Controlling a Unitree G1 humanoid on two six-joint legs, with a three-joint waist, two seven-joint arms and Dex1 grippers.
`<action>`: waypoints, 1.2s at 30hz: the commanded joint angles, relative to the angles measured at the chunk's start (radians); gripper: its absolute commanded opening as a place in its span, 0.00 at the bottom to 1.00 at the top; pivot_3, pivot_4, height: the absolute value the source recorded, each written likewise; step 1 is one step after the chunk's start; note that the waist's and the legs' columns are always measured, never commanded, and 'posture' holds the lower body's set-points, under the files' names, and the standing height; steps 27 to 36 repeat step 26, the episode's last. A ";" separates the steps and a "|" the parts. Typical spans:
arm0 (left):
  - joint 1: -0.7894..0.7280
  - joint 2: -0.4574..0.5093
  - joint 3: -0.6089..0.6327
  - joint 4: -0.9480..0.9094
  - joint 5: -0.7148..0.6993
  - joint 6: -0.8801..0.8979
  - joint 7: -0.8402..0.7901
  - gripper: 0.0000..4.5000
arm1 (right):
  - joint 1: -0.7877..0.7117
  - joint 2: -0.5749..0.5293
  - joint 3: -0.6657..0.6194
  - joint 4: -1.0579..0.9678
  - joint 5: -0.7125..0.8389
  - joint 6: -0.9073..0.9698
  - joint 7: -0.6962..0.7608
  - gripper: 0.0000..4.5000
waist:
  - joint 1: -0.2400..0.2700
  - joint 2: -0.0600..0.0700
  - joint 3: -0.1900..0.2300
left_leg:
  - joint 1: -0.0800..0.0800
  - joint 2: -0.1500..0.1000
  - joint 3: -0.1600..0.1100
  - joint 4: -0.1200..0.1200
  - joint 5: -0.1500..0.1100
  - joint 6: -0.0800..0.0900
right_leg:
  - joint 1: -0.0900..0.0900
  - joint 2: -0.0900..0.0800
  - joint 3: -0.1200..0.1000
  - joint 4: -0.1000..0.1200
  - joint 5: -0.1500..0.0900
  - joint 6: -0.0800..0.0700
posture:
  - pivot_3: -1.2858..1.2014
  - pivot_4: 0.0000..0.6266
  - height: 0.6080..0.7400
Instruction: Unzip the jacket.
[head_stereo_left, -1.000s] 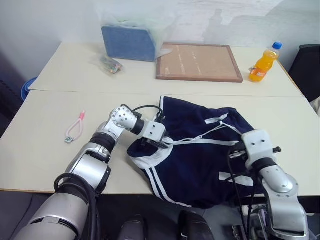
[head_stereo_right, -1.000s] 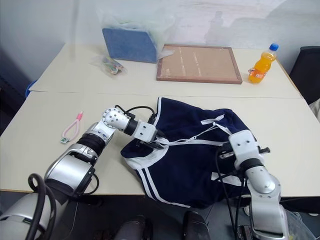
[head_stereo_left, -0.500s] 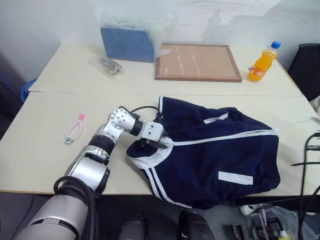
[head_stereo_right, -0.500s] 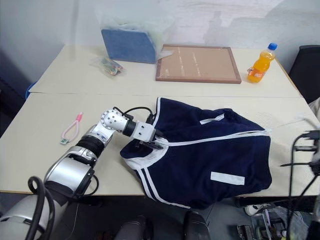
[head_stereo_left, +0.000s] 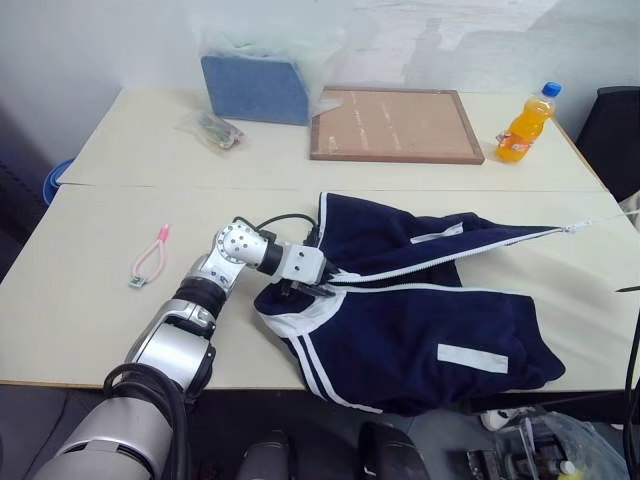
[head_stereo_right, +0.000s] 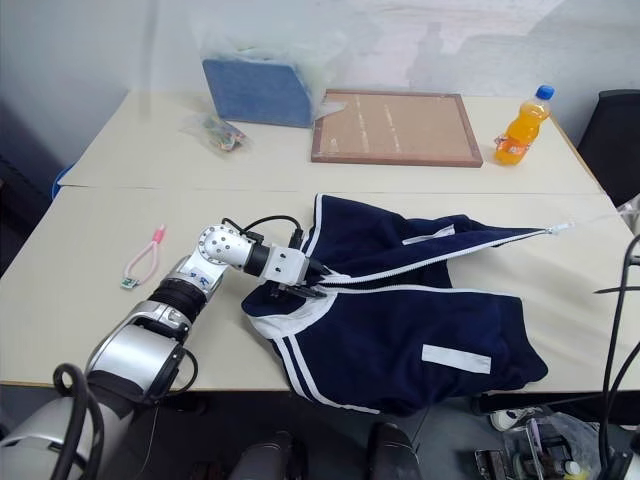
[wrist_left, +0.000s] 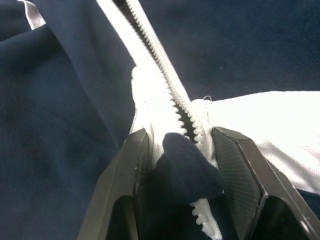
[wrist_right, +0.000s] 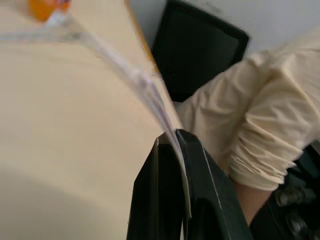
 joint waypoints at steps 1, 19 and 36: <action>0.033 0.020 0.032 -0.042 -0.050 0.143 -0.039 0.45 | 0.059 -0.050 0.101 -0.076 0.008 -0.084 0.155 0.00 | -0.005 0.000 0.000 | 0.000 0.000 0.000 0.000 0.000 0.000 | 0.000 0.000 0.000 0.000 0.000 0.000 | 0.52 0.24 1.00; 0.220 0.535 0.340 -0.753 -0.481 1.088 -0.312 1.00 | 0.106 -0.441 -0.003 0.180 0.342 -0.012 1.005 1.00 | -0.023 0.002 0.003 | -0.002 0.002 0.000 -0.001 0.000 -0.001 | -0.003 0.001 0.001 -0.001 0.000 0.000 | 0.52 0.24 1.00; 0.349 0.650 0.411 -0.797 -0.494 1.077 -0.274 1.00 | 0.217 -0.451 -0.134 0.198 0.349 0.030 1.061 1.00 | -0.019 0.002 0.003 | -0.001 0.002 0.000 -0.001 0.000 -0.002 | -0.001 0.001 0.000 -0.002 0.000 0.000 | 0.52 0.24 1.00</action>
